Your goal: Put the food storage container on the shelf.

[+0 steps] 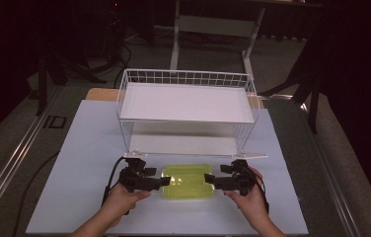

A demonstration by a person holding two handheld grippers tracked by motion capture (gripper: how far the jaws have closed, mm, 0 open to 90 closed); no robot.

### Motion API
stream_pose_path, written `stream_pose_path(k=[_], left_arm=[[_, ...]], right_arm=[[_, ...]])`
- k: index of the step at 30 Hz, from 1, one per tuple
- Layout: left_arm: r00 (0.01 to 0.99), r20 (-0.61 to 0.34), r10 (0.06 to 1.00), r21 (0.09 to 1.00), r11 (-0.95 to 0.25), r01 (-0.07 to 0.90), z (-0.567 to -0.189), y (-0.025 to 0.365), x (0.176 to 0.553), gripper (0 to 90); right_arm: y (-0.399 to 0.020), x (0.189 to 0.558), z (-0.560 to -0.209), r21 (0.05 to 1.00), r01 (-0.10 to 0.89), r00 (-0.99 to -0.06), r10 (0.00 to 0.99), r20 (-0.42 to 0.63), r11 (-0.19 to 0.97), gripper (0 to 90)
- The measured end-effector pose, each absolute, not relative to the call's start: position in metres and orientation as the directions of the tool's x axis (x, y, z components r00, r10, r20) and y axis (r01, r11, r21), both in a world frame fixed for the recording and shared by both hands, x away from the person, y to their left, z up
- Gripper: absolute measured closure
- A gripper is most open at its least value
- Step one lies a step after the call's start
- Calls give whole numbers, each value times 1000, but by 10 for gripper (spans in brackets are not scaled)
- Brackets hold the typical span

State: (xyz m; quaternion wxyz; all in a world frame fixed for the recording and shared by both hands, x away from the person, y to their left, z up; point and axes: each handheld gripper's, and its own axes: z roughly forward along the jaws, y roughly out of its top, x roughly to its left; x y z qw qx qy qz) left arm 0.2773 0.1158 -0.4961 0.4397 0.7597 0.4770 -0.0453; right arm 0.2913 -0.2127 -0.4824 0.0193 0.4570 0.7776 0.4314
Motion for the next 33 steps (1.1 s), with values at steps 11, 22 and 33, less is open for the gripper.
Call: stream_pose_path(k=[11,22,33], left_arm=[[477,-551,685,529,-156,834,-519,113,281,572],[484,-539,689,549,-148,823,-517,108,275,689],[495,-502,709,572,-158,805,-513,105,264,716]], right_arm=[[-208,295,-502,581,782,-520,748,412,224,427],[-212,292,-504,566,794,-511,749,422,223,676],[-212,283,-501,566,801,-490,756,433,195,717]])
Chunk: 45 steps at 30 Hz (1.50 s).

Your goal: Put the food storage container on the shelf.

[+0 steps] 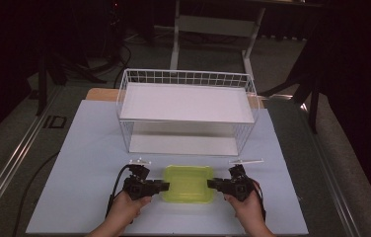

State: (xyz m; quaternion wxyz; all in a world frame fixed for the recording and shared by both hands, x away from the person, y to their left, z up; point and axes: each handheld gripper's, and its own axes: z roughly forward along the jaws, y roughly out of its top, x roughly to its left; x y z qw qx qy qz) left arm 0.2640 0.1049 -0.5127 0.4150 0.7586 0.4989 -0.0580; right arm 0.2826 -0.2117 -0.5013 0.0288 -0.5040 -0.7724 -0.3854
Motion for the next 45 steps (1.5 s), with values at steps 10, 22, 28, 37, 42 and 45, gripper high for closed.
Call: stream_pose_path(k=[10,22,28,37,42,45], left_arm=[[495,-492,716,563,-173,809,-508,103,255,750],[501,-457,735,605,-156,781,-508,103,249,791],[501,-460,733,646,-111,756,-501,108,255,794],[505,-446,739,714,-46,698,-483,117,278,801],[507,-434,745,747,-17,665,-478,119,292,802],[503,-428,751,749,-17,663,-480,119,299,801]], right_arm=[[-214,275,-499,564,806,-490,737,466,179,756],[-210,267,-495,608,777,-500,748,437,163,793],[-207,276,-485,634,757,-513,746,425,159,795],[-199,301,-462,697,706,-533,745,402,129,798],[-196,315,-454,726,678,-542,746,388,115,797],[-193,325,-455,730,673,-533,760,372,115,797]])
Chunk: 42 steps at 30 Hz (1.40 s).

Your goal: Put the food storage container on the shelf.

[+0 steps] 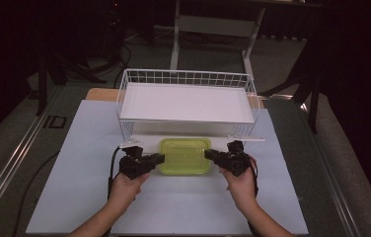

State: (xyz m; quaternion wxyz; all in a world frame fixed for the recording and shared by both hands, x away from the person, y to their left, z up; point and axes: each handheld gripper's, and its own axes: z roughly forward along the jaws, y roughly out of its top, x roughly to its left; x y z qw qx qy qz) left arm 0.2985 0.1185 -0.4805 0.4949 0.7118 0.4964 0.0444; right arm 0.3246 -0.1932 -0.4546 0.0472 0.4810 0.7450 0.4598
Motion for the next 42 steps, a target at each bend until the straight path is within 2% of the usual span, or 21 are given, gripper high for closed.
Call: stream_pose_path(k=[19,26,27,28,31,35,37,40,42], left_arm=[[458,-432,777,740,15,673,-507,113,348,800],[453,-450,770,742,41,669,-511,114,358,798],[456,-419,785,754,22,656,-511,110,359,798],[453,-427,782,752,28,659,-511,110,360,796],[447,-435,781,743,31,669,-510,110,364,794],[445,-434,784,751,42,659,-511,112,367,785],[449,-436,780,754,44,656,-512,111,368,777],[453,-435,778,759,46,649,-514,108,368,694],[445,-440,780,757,56,651,-513,107,369,680]], right_arm=[[-186,371,-483,726,682,-470,812,345,86,785],[-186,378,-487,714,698,-441,817,372,52,783],[-186,379,-487,717,696,-440,817,372,48,780],[-182,378,-486,732,677,-440,839,321,75,761],[-185,382,-488,717,696,-427,825,370,39,762],[-183,384,-488,730,683,-429,831,354,42,759],[-181,384,-489,734,678,-428,834,348,42,729],[-175,384,-491,734,677,-420,845,331,49,633],[-174,384,-491,738,674,-407,855,321,43,621]])
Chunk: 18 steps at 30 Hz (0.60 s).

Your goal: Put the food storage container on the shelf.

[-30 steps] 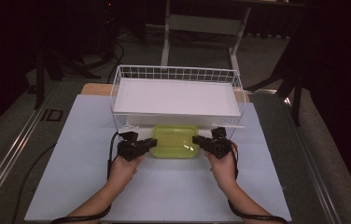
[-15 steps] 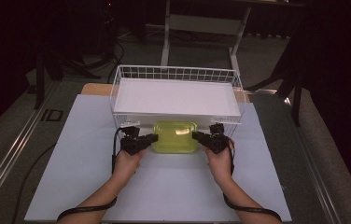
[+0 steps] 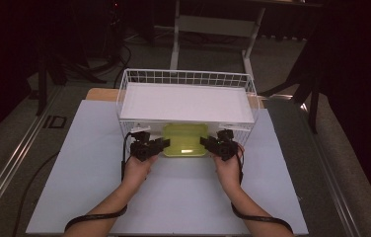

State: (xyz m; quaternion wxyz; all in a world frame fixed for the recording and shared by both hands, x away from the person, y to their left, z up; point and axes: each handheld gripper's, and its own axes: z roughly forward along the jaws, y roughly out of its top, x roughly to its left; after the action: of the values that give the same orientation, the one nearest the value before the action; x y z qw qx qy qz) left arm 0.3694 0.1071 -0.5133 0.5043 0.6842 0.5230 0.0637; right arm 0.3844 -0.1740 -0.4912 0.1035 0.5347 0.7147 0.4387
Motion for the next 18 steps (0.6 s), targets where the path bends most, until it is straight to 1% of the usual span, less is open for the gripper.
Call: stream_pose_path(k=[3,4,5,7,8,9,10,11,12,13,14,16,17,18], left_arm=[[439,-427,790,761,53,646,-513,105,370,636],[434,-433,790,759,59,649,-513,105,371,636],[436,-414,799,768,49,639,-515,105,374,598],[436,-410,801,769,47,638,-515,104,375,544],[433,-401,807,771,42,635,-516,103,376,544],[438,-386,812,775,27,631,-517,101,379,481],[451,-385,805,779,22,626,-518,99,379,455],[464,-349,815,797,-2,604,-519,98,380,426],[478,-325,816,811,-19,585,-520,96,379,396],[501,-305,810,823,-40,566,-521,95,378,357],[517,-296,803,833,-48,551,-521,94,378,291],[529,-310,790,842,-30,539,-522,93,377,218],[527,-308,792,846,-25,533,-521,93,377,177],[529,-314,789,846,-20,532,-521,94,378,161]], right_arm=[[-173,386,-493,740,671,-393,862,319,33,611],[-173,386,-493,740,671,-393,862,319,33,611],[-172,387,-495,742,670,-391,864,318,30,597],[-170,387,-496,747,664,-397,865,306,40,573],[-170,387,-496,747,664,-397,865,306,40,573],[-168,387,-498,750,660,-402,865,301,45,547],[-168,388,-499,750,660,-403,863,306,42,540],[-166,386,-498,728,685,-381,861,336,19,538],[-166,385,-498,726,688,-373,864,339,12,537],[-166,385,-499,732,681,-379,865,330,18,530],[-166,386,-499,747,663,-392,867,308,35,521],[-164,384,-498,748,662,-391,871,296,43,491],[-164,385,-499,760,647,-405,873,273,63,485],[-164,385,-499,762,645,-403,874,271,61,480]])
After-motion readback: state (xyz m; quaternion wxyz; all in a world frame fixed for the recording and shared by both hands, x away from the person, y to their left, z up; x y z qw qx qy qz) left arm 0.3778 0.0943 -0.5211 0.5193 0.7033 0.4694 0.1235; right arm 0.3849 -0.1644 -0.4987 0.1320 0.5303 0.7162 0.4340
